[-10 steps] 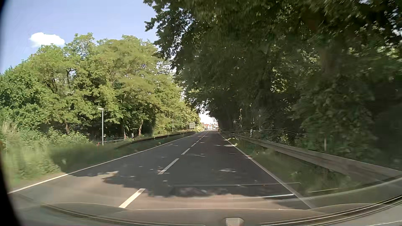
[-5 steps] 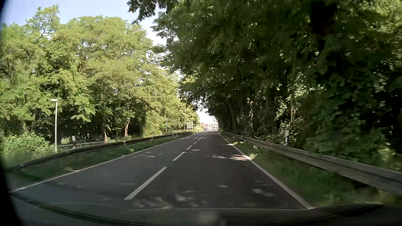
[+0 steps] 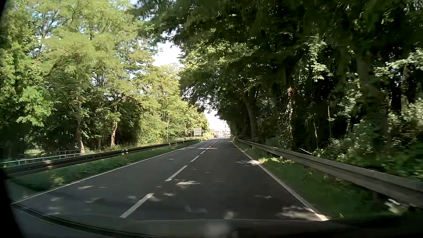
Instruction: Follow the waypoints while adhering to traffic rules and regulations
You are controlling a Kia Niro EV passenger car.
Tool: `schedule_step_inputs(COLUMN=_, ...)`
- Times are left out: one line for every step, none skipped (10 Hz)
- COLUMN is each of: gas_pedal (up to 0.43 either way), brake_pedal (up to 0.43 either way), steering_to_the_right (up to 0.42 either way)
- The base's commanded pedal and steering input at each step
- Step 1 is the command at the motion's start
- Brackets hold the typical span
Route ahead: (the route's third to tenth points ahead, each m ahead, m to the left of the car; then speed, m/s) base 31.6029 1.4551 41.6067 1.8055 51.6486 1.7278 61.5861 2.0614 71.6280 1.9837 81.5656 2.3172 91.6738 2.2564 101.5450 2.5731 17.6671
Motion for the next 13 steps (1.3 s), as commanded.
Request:
schedule_step_inputs(gas_pedal=0.0, brake_pedal=0.043, steering_to_the_right=-0.001)
schedule_step_inputs(gas_pedal=0.0, brake_pedal=0.043, steering_to_the_right=-0.001)
schedule_step_inputs(gas_pedal=0.0, brake_pedal=0.043, steering_to_the_right=-0.001)
schedule_step_inputs(gas_pedal=0.0, brake_pedal=0.043, steering_to_the_right=-0.001)
schedule_step_inputs(gas_pedal=0.0, brake_pedal=0.043, steering_to_the_right=-0.001)
schedule_step_inputs(gas_pedal=0.0, brake_pedal=0.049, steering_to_the_right=-0.001)
schedule_step_inputs(gas_pedal=0.0, brake_pedal=0.061, steering_to_the_right=-0.001)
schedule_step_inputs(gas_pedal=0.0, brake_pedal=0.061, steering_to_the_right=-0.001)
schedule_step_inputs(gas_pedal=0.0, brake_pedal=0.067, steering_to_the_right=-0.001)
schedule_step_inputs(gas_pedal=0.0, brake_pedal=0.067, steering_to_the_right=-0.001)
schedule_step_inputs(gas_pedal=0.0, brake_pedal=0.073, steering_to_the_right=-0.001)
schedule_step_inputs(gas_pedal=0.0, brake_pedal=0.079, steering_to_the_right=-0.001)
schedule_step_inputs(gas_pedal=0.0, brake_pedal=0.085, steering_to_the_right=-0.001)
